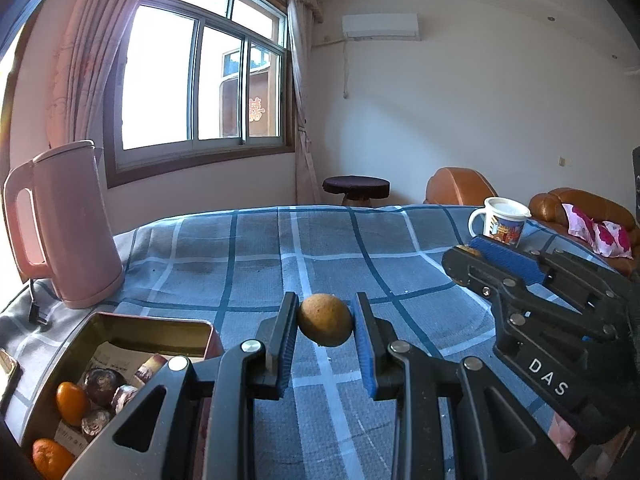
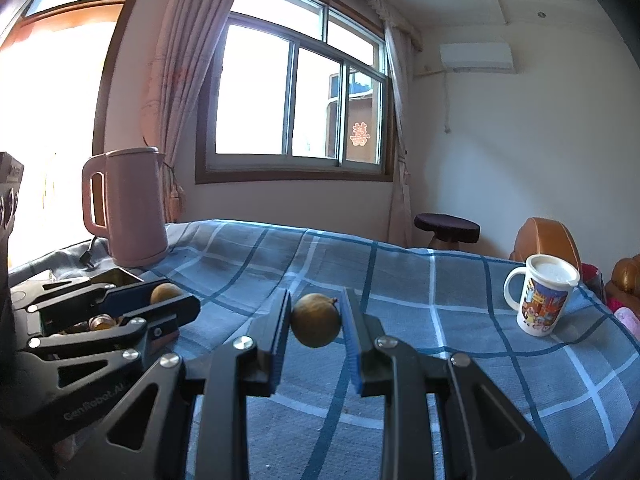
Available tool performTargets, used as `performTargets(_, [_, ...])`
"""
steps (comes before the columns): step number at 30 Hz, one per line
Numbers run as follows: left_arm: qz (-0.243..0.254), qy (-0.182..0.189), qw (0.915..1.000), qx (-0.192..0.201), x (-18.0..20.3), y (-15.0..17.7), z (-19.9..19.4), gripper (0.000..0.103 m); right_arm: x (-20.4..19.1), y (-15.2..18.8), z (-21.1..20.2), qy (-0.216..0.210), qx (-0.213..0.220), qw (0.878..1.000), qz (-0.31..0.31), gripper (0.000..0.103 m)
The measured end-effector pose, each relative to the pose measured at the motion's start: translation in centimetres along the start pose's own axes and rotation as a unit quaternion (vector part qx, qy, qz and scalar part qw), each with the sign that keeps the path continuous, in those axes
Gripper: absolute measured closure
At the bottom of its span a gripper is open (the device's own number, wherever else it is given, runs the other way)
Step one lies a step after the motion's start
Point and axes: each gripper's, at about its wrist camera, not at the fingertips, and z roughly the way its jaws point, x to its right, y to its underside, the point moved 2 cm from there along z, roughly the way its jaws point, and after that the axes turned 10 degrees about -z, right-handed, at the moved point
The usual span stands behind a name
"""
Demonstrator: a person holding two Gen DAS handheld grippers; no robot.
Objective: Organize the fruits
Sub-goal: 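Lift the small fruit with the left tool while the right tool lifts its fruit, then carry both small tan fruits over the tin box with both tools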
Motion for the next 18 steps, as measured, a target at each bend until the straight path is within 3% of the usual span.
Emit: performTargets(18, [-0.008,-0.001,0.9999,0.007,-1.3,0.5,-2.1,0.074,-2.7,-0.5,-0.7,-0.019,0.008,1.0,-0.018,0.074])
